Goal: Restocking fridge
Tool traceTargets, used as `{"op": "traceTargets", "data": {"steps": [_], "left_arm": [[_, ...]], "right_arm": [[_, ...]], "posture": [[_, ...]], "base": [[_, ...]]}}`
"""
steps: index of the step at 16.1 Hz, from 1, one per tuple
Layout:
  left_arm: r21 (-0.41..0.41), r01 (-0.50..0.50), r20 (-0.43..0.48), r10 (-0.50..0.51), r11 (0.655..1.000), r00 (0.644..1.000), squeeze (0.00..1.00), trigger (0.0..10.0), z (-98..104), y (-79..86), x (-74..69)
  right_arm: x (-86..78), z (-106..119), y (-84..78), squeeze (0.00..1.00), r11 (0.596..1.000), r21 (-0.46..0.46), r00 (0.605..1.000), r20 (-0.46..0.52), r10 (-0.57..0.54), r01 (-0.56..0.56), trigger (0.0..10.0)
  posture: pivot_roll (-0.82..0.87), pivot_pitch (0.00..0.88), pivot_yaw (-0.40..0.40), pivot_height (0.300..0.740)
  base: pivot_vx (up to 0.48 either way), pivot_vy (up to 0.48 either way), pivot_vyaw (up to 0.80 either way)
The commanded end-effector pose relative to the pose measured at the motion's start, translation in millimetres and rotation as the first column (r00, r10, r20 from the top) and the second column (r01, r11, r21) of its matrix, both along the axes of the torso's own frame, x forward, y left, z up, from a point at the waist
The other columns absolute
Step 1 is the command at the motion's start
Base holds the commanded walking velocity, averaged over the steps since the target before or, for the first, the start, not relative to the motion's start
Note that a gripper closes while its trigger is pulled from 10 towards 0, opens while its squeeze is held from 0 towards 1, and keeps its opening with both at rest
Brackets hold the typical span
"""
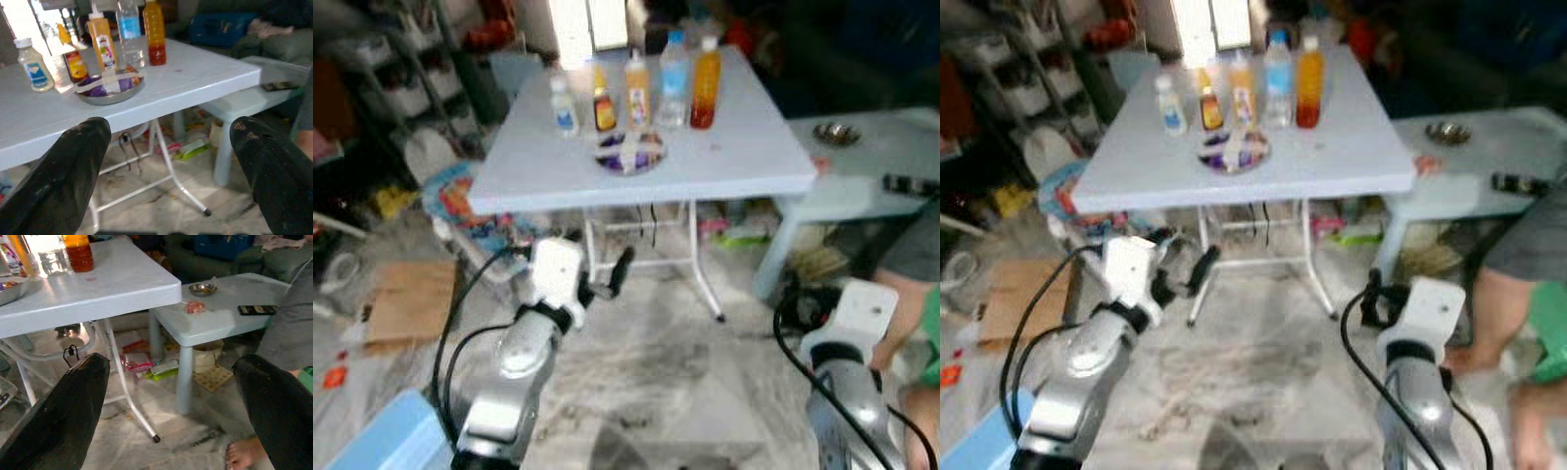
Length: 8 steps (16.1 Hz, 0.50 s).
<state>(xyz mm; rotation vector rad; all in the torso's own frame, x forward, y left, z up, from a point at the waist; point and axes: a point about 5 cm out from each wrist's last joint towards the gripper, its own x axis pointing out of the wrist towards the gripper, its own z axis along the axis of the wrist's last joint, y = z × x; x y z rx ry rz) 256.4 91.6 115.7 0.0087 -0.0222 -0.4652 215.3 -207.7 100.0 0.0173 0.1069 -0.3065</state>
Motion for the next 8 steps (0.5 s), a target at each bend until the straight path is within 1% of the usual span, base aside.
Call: {"op": "traceTargets", "data": {"steps": [1, 4, 5, 6, 8], "left_arm": [[0.045, -0.036, -0.002, 0.036, 0.998, 0.999, 0.0, 10.0, -0.7, 13.0, 2.2], [0.064, -0.043, -0.013, 0.044, 0.997, 0.999, 0.0, 10.0, -2.7, 13.9, 4.5], [0.069, -0.045, -0.015, 0.046, 0.997, 0.999, 0.0, 10.0, -3.1, 14.1, 5.3], [0.07, -0.049, -0.019, 0.05, 0.996, 0.999, 0.0, 10.0, -3.5, 14.4, 6.0], [0.071, -0.056, -0.024, 0.058, 0.996, 0.998, 0.0, 10.0, -3.6, 14.6, 8.3]], "right_arm": [[7.4, 6.0, 12.7, 0.0, 0.999, 0.015, 0.999, 0.027, 0.046, -0.046, 10.0], [8.5, 6.4, 13.7, 0.0, 0.999, 0.017, 0.998, 0.03, 0.048, -0.048, 10.0], [9.1, 6.7, 14.1, 0.0, 0.999, 0.005, 0.998, 0.026, 0.054, -0.055, 10.0], [9.7, 7.3, 15.6, 0.0, 0.997, -0.027, 0.997, 0.018, 0.073, -0.073, 10.0], [10.7, 9.0, 19.8, 0.0, 0.994, -0.042, 0.994, 0.024, 0.103, -0.102, 10.0]], "posture": [[-0.12, 0.0, 0.084, 0.74], [-0.12, 0.0, 0.088, 0.74], [-0.12, 0.0, 0.089, 0.74], [-0.12, 0.0, 0.091, 0.74], [-0.12, 0.0, 0.093, 0.74]], "base": [[0.48, 0.0, 0.0], [0.464, 0.0, 0.0], [0.439, 0.0, 0.0], [0.439, 0.0, 0.0], [0.424, 0.0, 0.79]]}}
